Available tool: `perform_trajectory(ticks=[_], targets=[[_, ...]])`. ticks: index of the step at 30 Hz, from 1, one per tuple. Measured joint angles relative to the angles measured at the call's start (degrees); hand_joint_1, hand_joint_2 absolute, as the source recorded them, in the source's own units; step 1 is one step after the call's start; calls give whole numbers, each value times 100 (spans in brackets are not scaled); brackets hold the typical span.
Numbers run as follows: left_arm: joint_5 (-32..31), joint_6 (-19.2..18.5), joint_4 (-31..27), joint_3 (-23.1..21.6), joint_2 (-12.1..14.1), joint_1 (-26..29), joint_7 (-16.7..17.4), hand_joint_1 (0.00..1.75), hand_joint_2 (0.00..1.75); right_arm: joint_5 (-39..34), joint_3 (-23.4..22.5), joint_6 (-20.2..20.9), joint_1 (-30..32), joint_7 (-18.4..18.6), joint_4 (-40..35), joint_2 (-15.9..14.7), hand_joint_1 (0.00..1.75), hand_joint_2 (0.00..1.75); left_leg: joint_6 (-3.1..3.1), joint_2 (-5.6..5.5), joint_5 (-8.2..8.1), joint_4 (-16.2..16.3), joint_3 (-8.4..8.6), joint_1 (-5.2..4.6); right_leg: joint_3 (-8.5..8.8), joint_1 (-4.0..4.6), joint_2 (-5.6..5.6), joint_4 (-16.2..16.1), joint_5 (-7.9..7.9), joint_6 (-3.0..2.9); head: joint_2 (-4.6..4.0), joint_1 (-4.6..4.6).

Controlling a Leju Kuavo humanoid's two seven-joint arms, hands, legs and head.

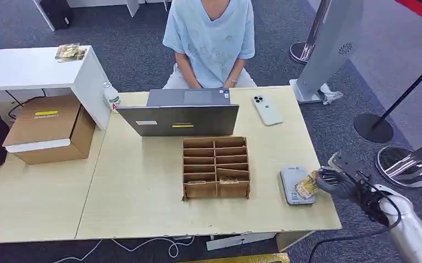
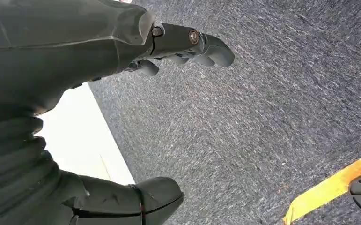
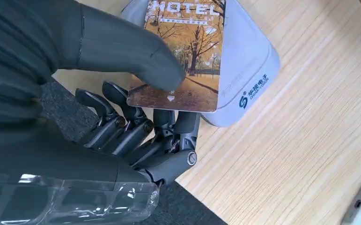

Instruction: Pass the card to the sensor for recognition and then transmit it.

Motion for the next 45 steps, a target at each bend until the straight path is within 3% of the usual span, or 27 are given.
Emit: perform_trajectory(ticks=[15, 45], targets=[[0, -17, 0, 0, 2, -2, -22, 0, 175, -599, -151, 243, 178, 48, -109, 50, 175, 175, 0, 0, 0, 0, -1, 0, 1, 0, -1, 0, 0, 0, 0, 0], [0, -20, 0, 0, 0, -7, -22, 0, 175, -518, 70, -94, -27, 151, -98, 242, 175, 175, 0, 0, 0, -1, -2, 0, 0, 0, -1, 0, -1, 0, 0, 0]])
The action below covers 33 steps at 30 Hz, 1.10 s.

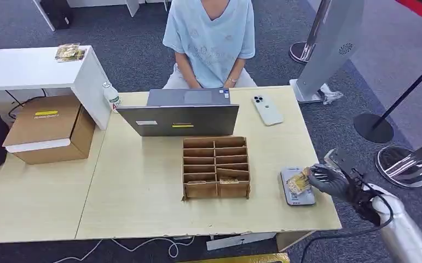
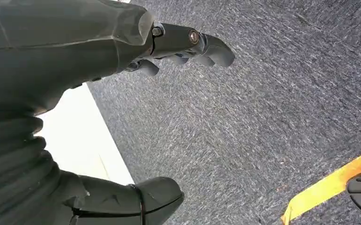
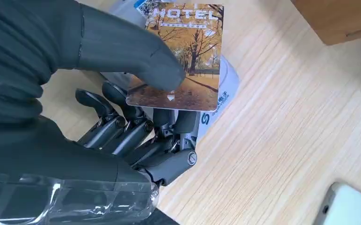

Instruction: Pass the card to the sensor for recognition and then transmit it.

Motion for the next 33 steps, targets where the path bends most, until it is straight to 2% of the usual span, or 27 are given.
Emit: perform_trajectory(ticks=[15, 23, 33], targets=[[0, 15, 0, 0, 0, 0, -2, 0, 175, 127, 85, -306, -50, 118, 55, 149, 175, 175, 0, 0, 0, 0, 0, 0, 0, 0, 0, 0, 0, 0, 0, 0], [0, 20, 0, 0, -2, 0, 20, 0, 175, 732, 131, -826, -141, 240, 107, 334, 175, 175, 0, 2, 0, 0, 1, 0, 0, 0, 1, 0, 0, 0, 0, 0], [0, 20, 0, 0, 0, 2, 20, 0, 175, 973, 164, -940, -253, 267, 149, 512, 175, 175, 0, 2, 0, 0, 2, 0, 1, 0, 1, 0, 0, 0, 0, 0]])
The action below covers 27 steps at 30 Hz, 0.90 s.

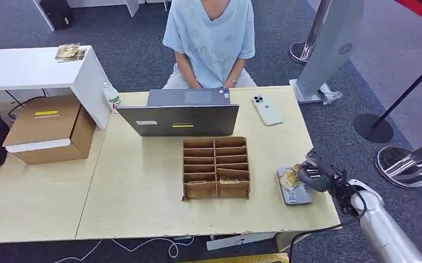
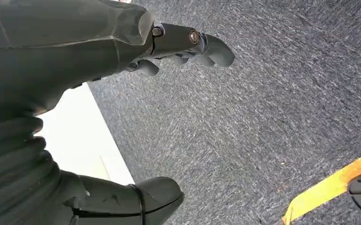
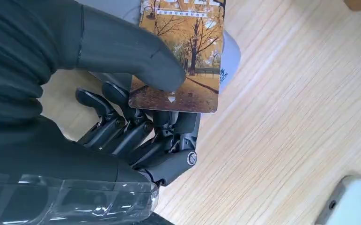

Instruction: Pass the card to the sensor for recognition and then transmit it.

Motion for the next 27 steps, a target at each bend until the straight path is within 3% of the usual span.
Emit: perform_trajectory(ticks=[16, 27], targets=[[0, 0, 0, 0, 0, 0, 0, 0, 175, -33, 9, 33, -12, -44, 20, 48, 175, 175, 0, 0, 0, 0, 0, 0, 0, 0, 0, 0, 0, 0, 0, 0], [0, 4, 0, 0, 4, 4, -20, 0, 175, -715, -326, 192, -139, -597, -101, 48, 175, 175, 0, 0, 0, 0, -2, -1, -1, 0, 0, 0, 0, 0, 0, 0]])
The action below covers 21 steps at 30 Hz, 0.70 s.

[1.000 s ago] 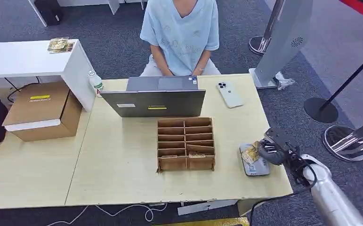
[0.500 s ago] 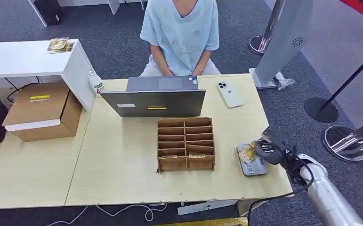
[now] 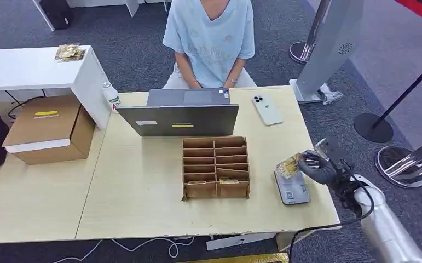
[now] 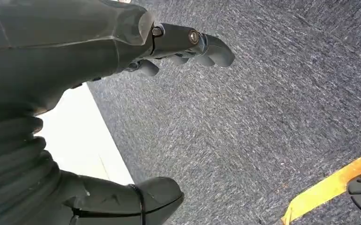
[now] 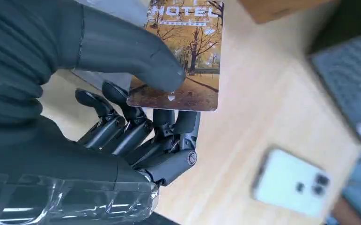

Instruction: Pass the card to the sensor for recognition and then transmit it.

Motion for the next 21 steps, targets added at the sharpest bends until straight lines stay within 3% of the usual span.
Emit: perform_trajectory(ticks=[3, 7, 11, 15, 18, 21], targets=[[2, 9, 0, 0, 0, 2, 0, 0, 175, -72, -139, -153, -157, -120, -118, 0, 175, 175, 0, 0, 0, 0, 0, 0, 0, 0, 0, 0, 0, 0, 0, 0], [2, 13, 0, 11, -4, 0, 4, 0, 175, 197, -277, -672, -342, -359, -442, 120, 175, 175, 0, 1, 1, 0, 0, 1, 0, 0, 1, 1, 0, 0, 0, 0], [2, 15, 0, 20, -9, -2, 20, 0, 175, 965, -319, -1301, -481, -494, -914, 370, 175, 175, 0, 0, 2, -1, 0, 3, -1, 1, 1, 3, 0, -1, 0, 0], [2, 13, 0, 20, -11, -9, 22, 0, 175, 1655, -275, -1646, -656, -533, -1228, 610, 175, 175, -3, 1, 4, -2, -2, 4, -1, 2, 1, 5, 0, -1, 0, 0], [0, 13, 0, 20, -11, -15, 22, 0, 175, 3153, -123, -2634, -869, -555, -1488, 876, 175, 175, -3, 7, 5, -2, 0, 2, -4, 2, 8, 7, 0, -1, 0, -2], [0, 11, 0, 20, -11, -31, 20, 0, 175, 4348, 101, -3207, -1125, -406, -1655, 1087, 175, 175, -4, 10, 6, -2, 0, 3, -3, 3, 10, 8, 0, -1, 0, 2]])
